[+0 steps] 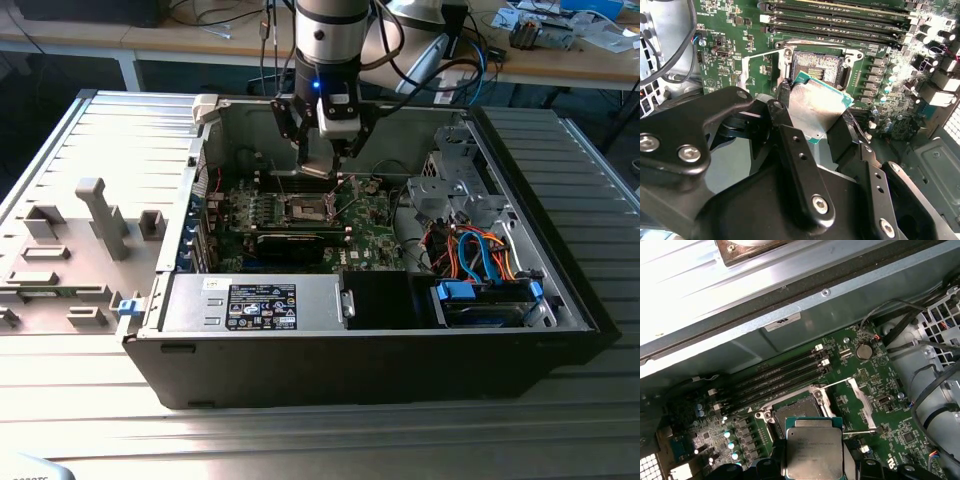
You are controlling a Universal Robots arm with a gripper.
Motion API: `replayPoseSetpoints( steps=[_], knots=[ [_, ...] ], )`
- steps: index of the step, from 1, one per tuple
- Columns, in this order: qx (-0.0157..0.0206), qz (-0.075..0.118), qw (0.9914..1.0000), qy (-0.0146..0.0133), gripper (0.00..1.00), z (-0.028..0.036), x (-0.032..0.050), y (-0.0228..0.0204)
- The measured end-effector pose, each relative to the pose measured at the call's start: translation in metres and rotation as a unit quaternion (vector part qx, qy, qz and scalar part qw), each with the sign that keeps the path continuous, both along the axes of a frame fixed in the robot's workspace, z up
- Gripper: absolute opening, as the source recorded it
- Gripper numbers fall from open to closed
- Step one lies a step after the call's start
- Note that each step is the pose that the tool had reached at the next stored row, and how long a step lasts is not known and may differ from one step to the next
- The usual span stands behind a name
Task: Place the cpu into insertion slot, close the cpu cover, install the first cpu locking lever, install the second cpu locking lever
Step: 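Place the cpu into insertion slot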
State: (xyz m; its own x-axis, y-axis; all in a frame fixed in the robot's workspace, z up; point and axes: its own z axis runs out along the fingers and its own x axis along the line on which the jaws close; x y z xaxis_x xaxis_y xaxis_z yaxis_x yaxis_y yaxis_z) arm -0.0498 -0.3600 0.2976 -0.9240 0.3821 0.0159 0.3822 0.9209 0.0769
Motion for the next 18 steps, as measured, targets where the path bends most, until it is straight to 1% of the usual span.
replayPoseSetpoints(
  steps=[2,18],
  knots=[
    [-0.0007,-0.006,0.99998,0.0000,0.54,-0.0003,0.0000,0.0000],
    [-0.0017,-0.015,0.99988,0.0000,0.54,-0.0008,0.0000,0.0000]
  ],
)
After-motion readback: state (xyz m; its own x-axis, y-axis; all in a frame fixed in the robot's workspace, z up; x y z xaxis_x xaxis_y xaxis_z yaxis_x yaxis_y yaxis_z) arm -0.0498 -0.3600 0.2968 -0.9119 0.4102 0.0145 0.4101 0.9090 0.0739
